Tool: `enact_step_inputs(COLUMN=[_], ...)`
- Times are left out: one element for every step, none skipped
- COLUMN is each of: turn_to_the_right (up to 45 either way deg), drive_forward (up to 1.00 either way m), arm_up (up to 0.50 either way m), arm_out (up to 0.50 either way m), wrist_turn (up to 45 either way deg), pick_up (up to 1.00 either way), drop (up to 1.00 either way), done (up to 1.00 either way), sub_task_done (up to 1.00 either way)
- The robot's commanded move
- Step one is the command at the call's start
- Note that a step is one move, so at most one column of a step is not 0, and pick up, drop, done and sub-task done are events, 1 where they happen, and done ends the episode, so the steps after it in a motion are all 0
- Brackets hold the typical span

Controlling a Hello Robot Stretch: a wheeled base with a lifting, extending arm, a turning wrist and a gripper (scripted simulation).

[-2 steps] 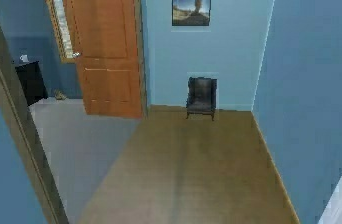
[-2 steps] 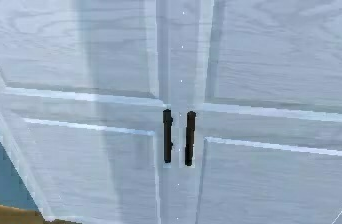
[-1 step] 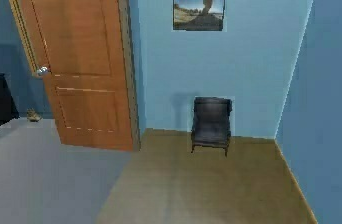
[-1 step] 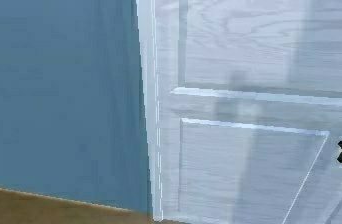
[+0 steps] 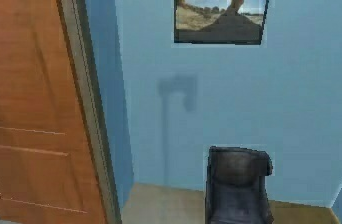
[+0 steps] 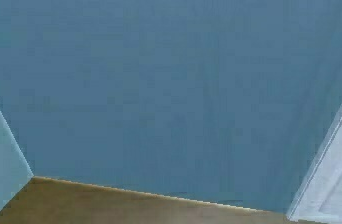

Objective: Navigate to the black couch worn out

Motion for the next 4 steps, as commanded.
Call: enact_step_inputs(turn_to_the_right=[9.0,0.0,15.0,0.0], drive_forward=[0.00,0.20,0.00,0.00], arm_up=[0.00,0.00,0.00,0.00], arm_out=[0.00,0.00,0.00,0.00], wrist_turn=[0.0,0.0,0.0,0.0], pick_up=[0.00,0.00,0.00,0.00], drop=[0.00,0.00,0.00,0.00], done=[0.00,0.00,0.00,1.00], sub_task_done=[0.00,0.00,0.00,0.00])
